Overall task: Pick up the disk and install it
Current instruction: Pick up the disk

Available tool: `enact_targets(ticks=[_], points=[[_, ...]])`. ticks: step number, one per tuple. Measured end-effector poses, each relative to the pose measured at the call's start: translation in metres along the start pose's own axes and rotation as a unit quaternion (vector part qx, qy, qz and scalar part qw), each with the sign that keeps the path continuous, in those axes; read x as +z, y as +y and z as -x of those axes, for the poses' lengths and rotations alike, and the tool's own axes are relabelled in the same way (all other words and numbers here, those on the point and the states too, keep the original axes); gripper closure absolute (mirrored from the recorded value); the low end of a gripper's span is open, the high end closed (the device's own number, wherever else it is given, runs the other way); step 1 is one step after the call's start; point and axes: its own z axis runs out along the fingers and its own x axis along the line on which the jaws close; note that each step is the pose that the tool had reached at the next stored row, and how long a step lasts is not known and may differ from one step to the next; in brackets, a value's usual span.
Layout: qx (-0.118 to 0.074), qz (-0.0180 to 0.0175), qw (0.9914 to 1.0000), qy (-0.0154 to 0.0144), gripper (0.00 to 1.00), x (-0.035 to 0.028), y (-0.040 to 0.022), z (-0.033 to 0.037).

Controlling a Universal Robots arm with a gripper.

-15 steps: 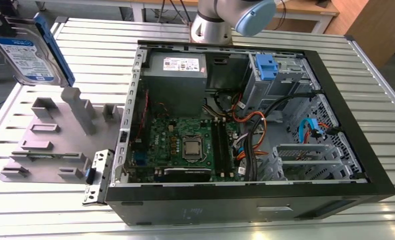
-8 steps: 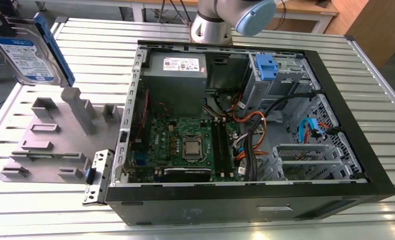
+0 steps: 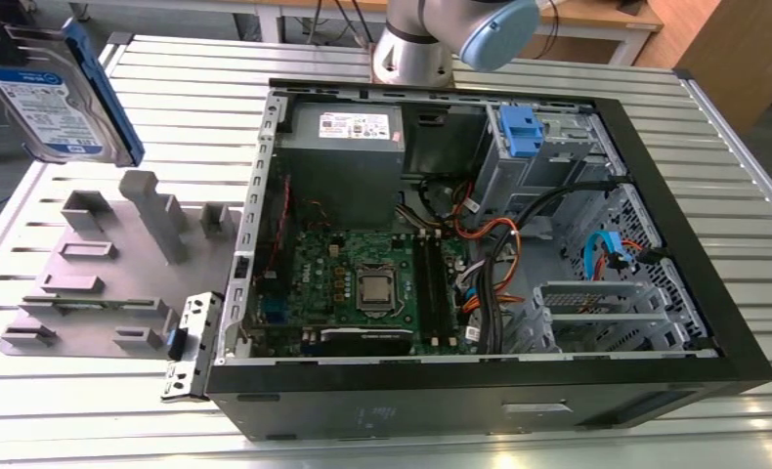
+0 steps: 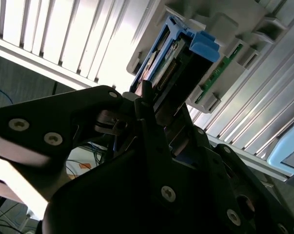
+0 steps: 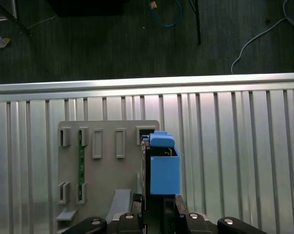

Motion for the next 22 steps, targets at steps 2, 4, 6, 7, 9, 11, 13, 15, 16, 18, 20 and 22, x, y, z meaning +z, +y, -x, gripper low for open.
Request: enact_targets(ticks=[2,4,6,7,9,11,13,15,16,18,20,22], points=[[0.000,0.0000,1.00000,0.0000,0.65,-0.0036,0.0001,0.0002],[0.000,0.0000,1.00000,0.0000,0.65,-0.0078,0.0002,0.0004],[0.000,0.0000,1.00000,0.0000,0.65,-0.0122,0.0004,0.0006],[0.000,0.0000,1.00000,0.0000,0.65,-0.0144,0.0004,0.0007],[0.000,0.0000,1.00000,0.0000,0.65,-0.0188,0.0006,0.0010],[0.000,0.0000,1.00000,0.0000,0.65,-0.0230,0.0007,0.0012],[0.000,0.0000,1.00000,0.0000,0.65,-0.0275,0.0008,0.0014],[0.000,-0.0001,1.00000,-0.0001,0.65,-0.0326,0.0010,0.0017],[0.000,0.0000,1.00000,0.0000,0.65,-0.0351,0.0011,0.0018],[0.000,-0.0001,1.00000,-0.0001,0.65,-0.0396,0.0012,0.0020],[0.000,-0.0001,1.00000,0.0000,0.65,-0.0438,0.0013,0.0022],[0.000,-0.0002,1.00000,0.0000,0.65,-0.0483,0.0014,0.0025]])
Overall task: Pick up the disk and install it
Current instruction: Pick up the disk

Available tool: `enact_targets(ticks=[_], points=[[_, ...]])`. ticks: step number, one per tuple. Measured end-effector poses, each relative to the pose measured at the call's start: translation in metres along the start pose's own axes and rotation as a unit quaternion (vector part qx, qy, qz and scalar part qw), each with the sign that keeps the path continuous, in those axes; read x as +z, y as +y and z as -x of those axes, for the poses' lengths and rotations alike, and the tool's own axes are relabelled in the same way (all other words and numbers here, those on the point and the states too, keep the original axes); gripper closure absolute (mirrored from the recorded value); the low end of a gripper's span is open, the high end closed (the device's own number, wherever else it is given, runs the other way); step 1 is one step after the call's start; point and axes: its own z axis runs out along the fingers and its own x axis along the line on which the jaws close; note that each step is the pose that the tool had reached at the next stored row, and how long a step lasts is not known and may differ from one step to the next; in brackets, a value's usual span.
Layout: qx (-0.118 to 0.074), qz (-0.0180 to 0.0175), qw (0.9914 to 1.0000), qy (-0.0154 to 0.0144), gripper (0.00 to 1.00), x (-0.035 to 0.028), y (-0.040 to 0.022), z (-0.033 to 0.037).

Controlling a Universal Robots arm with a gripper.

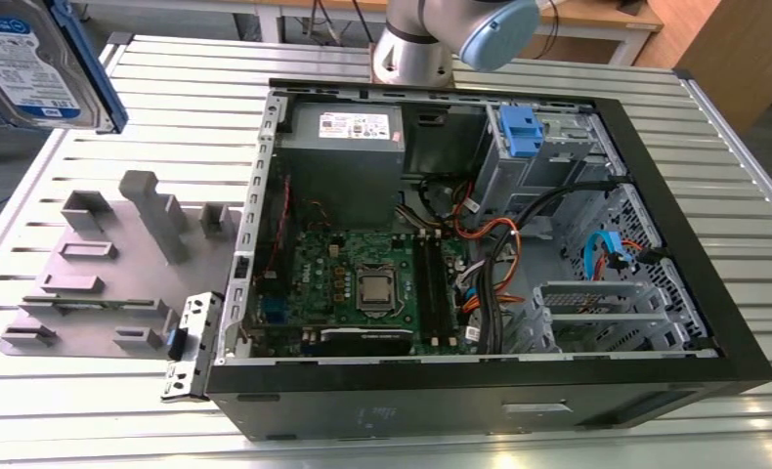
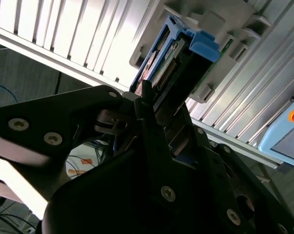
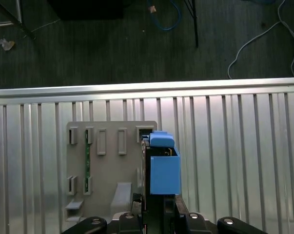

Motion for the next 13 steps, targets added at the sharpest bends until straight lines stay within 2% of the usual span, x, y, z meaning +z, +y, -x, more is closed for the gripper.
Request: enact_targets(ticks=[6,13], points=[[0.000,0.0000,1.00000,0.0000,0.65,-0.0112,0.0003,0.0006],[0.000,0.0000,1.00000,0.0000,0.65,-0.0121,-0.0003,0.0008]])
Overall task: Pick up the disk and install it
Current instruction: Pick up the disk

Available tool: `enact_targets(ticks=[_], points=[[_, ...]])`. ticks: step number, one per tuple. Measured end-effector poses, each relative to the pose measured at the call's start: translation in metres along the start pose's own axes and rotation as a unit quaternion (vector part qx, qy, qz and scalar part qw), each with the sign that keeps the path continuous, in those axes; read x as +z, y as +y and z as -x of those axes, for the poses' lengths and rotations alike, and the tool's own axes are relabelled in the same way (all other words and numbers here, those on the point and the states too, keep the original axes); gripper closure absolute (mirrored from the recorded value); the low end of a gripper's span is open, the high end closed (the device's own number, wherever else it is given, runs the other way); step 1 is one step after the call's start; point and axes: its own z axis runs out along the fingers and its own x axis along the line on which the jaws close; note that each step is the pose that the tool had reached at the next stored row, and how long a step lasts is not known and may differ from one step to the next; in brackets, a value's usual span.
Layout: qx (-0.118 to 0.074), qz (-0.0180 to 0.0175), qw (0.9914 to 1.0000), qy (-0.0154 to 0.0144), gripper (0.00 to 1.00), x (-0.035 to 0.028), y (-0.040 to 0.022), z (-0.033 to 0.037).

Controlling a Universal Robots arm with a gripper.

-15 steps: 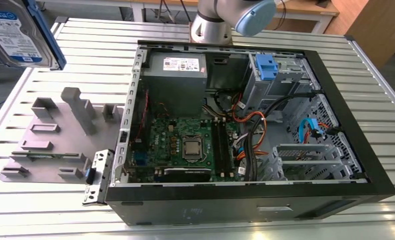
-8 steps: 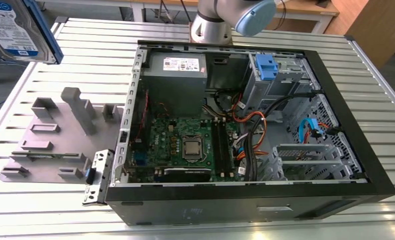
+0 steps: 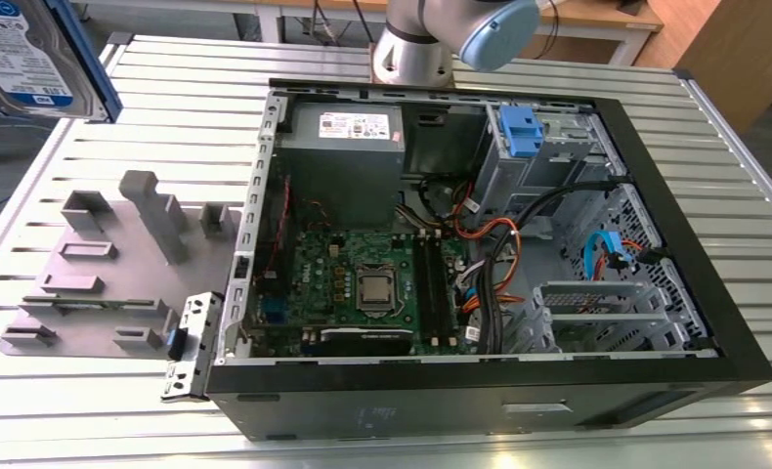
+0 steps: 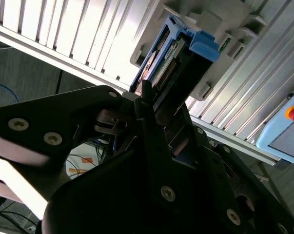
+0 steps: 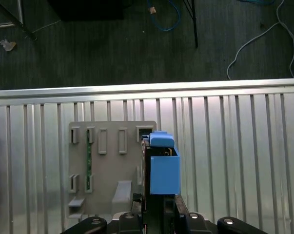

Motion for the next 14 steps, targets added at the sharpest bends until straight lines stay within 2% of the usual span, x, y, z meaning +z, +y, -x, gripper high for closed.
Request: enact_targets(ticks=[9,14], points=[[0.000,0.0000,1.00000,0.0000,0.65,-0.0003,-0.0127,0.0008],[0.000,0.0000,1.00000,0.0005,0.65,-0.0011,-0.0132,0.0008]])
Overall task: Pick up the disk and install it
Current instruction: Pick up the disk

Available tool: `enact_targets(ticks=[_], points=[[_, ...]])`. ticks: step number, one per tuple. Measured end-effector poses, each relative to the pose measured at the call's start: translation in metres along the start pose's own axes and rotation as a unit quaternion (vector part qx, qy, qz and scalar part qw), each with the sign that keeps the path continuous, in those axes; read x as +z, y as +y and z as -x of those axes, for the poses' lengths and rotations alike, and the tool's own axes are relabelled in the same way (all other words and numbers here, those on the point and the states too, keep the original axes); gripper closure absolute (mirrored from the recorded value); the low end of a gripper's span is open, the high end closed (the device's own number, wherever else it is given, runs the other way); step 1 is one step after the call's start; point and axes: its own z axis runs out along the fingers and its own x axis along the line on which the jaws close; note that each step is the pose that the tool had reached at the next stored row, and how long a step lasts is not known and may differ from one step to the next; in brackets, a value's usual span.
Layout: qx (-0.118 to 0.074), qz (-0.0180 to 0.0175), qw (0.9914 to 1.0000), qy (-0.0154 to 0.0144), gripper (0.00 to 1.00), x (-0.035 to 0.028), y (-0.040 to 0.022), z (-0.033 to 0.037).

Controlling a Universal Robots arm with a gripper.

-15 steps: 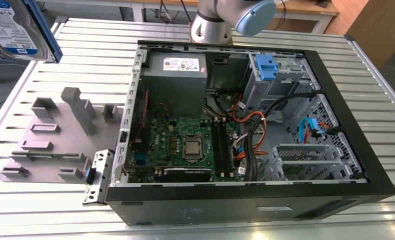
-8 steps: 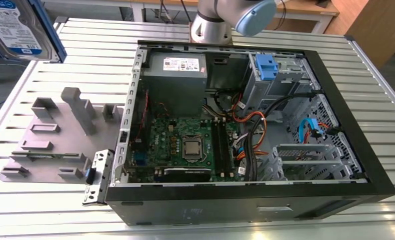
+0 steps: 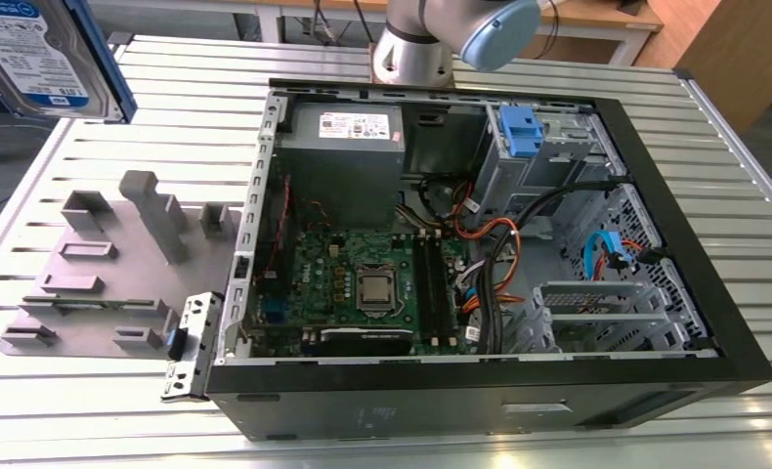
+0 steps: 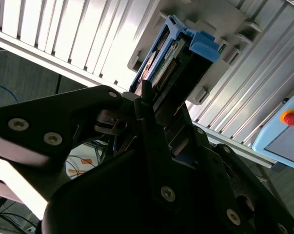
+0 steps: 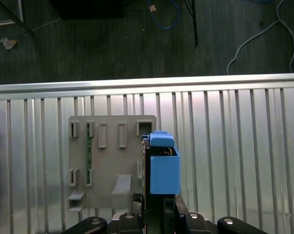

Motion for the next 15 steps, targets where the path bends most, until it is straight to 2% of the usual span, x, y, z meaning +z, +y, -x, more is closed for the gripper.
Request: enact_targets(ticks=[9,15], points=[[0.000,-0.0001,1.00000,0.0000,0.65,-0.0146,0.0004,0.0007],[0.000,-0.0001,1.00000,0.0000,0.65,-0.0159,0.0004,0.0008]])
